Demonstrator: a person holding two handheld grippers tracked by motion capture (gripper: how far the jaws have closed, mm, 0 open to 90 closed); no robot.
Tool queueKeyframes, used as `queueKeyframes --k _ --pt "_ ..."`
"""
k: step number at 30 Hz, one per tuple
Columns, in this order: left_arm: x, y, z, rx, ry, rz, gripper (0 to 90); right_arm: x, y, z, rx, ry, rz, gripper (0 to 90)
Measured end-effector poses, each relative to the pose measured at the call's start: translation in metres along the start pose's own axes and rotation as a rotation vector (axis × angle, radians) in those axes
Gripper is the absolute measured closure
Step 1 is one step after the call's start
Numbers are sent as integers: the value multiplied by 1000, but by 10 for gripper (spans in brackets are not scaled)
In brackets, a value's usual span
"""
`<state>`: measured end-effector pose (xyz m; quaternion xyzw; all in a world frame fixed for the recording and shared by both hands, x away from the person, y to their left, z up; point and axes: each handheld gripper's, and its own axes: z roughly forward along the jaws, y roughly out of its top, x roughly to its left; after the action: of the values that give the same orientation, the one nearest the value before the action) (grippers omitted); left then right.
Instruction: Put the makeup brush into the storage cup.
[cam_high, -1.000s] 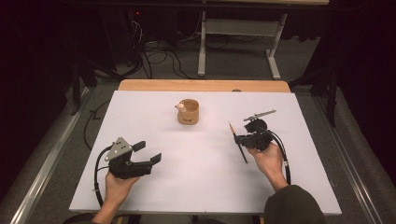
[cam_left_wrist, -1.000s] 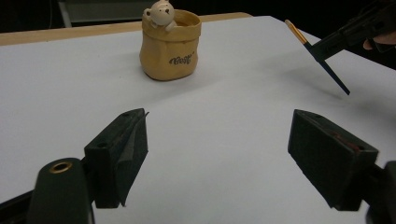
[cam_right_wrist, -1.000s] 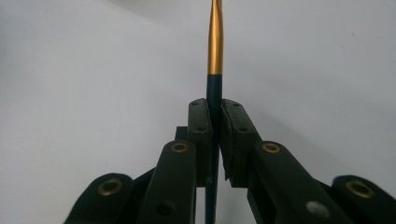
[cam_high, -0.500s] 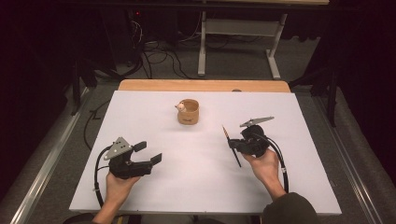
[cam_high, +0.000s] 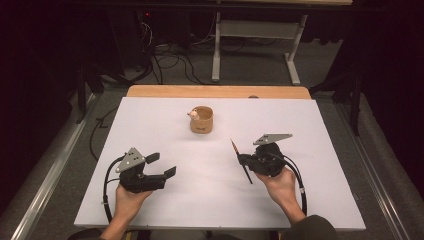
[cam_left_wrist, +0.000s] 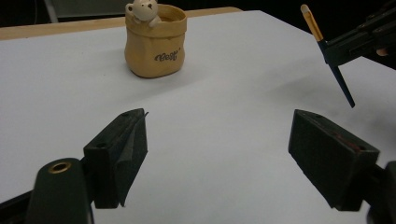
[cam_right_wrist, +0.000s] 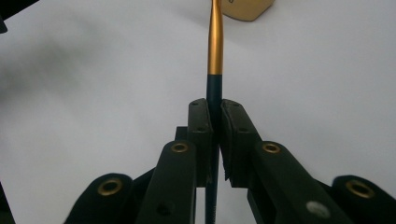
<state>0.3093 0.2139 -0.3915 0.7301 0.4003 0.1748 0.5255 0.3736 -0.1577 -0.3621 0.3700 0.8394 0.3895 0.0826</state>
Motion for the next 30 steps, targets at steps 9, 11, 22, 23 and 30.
queueKeyframes --k 9,11,22,23,30 --pt "-3 2 1 6 -14 4 204 7 -3 4 -16 19 -23 852" --pt "-5 2 1 7 -19 10 205 9 -4 4 -17 25 -21 852" --pt "-8 10 2 9 -67 9 229 17 -7 8 -40 57 -34 852" --pt "-9 12 2 6 -71 5 231 17 -7 8 -41 59 -37 852" --pt "-17 18 10 31 -71 17 233 17 -6 5 -57 67 -29 852"
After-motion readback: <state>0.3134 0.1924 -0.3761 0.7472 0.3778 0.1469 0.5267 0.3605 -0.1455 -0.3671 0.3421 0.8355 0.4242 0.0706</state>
